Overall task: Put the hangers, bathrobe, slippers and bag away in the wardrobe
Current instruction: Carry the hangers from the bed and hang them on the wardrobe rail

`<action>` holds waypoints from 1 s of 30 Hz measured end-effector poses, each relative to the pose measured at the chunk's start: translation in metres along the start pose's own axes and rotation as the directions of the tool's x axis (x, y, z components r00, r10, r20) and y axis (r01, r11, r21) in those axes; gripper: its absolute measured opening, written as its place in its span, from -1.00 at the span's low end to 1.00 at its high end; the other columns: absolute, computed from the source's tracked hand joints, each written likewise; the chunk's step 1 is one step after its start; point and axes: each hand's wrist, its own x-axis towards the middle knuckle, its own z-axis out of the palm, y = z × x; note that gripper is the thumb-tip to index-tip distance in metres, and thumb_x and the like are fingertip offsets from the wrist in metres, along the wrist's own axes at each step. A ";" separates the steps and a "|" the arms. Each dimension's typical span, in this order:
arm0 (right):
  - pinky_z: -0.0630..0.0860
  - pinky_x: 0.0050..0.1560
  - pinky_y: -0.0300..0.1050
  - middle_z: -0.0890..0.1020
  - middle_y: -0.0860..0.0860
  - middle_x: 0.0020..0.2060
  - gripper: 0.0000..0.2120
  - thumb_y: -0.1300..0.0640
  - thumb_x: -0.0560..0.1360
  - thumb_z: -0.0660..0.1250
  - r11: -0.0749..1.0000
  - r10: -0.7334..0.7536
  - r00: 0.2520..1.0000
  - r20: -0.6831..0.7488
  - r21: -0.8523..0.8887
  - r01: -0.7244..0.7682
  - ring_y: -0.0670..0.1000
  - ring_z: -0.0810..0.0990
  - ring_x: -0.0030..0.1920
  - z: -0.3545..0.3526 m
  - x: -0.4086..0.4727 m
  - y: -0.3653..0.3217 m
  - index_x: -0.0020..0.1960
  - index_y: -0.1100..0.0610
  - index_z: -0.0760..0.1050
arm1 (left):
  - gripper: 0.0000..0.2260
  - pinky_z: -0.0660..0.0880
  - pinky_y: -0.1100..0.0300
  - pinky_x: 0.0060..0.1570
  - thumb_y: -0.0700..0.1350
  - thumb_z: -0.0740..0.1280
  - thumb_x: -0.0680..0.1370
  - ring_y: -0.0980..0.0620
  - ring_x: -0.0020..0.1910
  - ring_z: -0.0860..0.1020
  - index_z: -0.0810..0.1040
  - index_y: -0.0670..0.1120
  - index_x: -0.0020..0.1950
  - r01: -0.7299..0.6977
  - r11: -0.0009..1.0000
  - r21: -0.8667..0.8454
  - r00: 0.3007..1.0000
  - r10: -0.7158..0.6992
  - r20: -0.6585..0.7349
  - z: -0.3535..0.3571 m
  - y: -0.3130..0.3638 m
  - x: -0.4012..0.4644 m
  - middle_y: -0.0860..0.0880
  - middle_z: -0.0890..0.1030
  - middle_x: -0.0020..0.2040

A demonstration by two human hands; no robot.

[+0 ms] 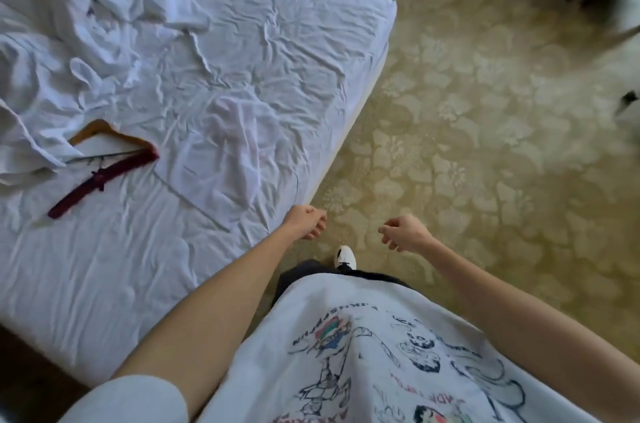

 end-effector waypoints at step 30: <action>0.53 -0.36 -0.23 0.72 0.09 -0.19 -0.84 0.13 0.59 0.32 0.683 -0.120 0.867 0.484 -0.594 0.426 -0.03 0.62 -0.35 -0.100 0.369 -0.444 0.00 0.20 0.63 | -0.89 0.36 0.35 -0.57 -0.14 0.33 0.52 0.12 -0.58 0.45 0.61 -0.13 -0.16 0.206 0.579 -0.789 0.807 -0.557 -0.198 -0.229 0.115 0.232 -0.02 0.57 -0.36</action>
